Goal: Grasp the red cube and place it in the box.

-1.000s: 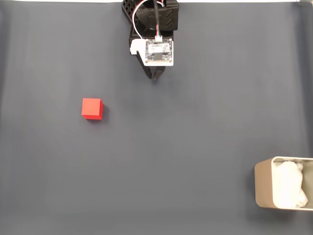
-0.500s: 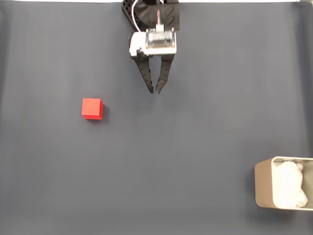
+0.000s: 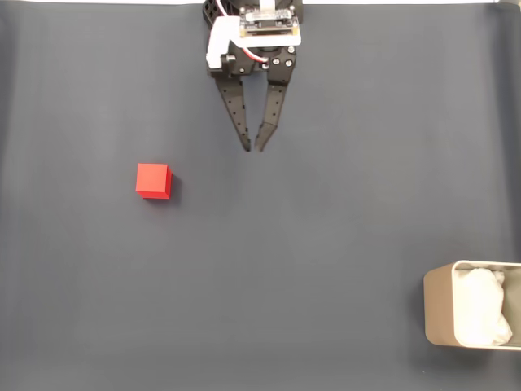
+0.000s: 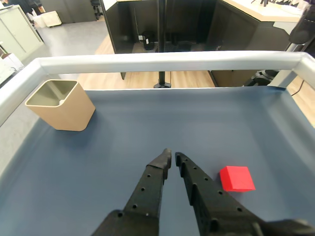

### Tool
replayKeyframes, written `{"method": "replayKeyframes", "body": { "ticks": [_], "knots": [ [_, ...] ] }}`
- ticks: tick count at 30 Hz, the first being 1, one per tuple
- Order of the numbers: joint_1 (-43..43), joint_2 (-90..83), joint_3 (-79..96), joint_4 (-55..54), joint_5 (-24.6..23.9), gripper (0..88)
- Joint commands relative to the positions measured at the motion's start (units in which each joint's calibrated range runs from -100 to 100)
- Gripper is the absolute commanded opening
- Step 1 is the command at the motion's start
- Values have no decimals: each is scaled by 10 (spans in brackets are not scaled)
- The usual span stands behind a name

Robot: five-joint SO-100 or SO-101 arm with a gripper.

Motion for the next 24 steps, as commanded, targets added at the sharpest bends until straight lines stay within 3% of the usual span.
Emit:
{"method": "replayKeyframes", "body": {
  "ticks": [1,11,24],
  "knots": [
    [28,66,-98,33,16,6],
    [128,174,-225,105,43,23],
    [262,240,-274,112,77,76]
  ]
}}
